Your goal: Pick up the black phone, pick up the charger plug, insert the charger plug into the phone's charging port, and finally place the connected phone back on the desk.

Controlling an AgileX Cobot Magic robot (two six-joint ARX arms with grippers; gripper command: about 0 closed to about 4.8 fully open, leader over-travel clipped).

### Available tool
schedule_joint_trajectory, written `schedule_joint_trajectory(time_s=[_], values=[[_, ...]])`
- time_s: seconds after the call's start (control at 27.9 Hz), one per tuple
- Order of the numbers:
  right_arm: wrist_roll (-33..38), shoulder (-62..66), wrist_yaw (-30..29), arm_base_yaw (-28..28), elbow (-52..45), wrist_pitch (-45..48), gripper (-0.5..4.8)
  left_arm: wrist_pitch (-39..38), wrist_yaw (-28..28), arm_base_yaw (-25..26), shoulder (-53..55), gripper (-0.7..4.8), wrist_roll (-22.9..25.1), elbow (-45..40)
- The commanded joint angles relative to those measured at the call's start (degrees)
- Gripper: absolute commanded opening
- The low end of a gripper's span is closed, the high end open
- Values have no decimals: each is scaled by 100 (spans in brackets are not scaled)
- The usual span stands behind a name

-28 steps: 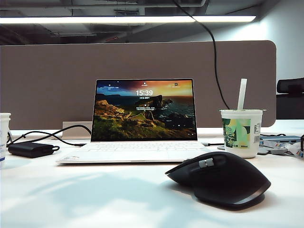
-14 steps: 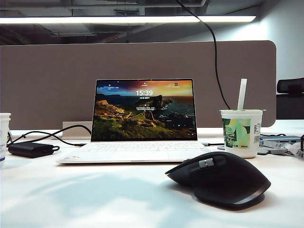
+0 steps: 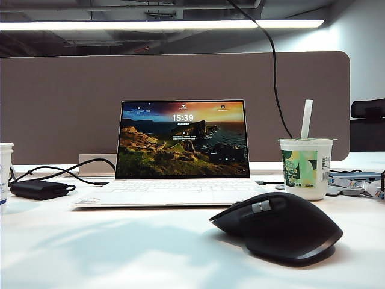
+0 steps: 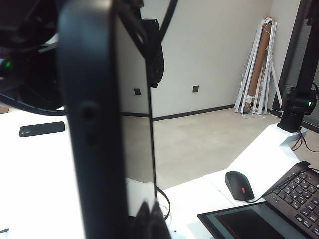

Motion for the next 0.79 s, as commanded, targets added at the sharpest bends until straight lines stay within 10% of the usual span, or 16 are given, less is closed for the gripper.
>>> schedule_joint_trajectory(time_s=[0.04,0.79], values=[[-111,-13,-83,11,24,22,-5,247,66,-7,-22,-7,0,44],[-605,-13,-101,48,24,22,-5,262,68,-9,-22,-6,-2,44]])
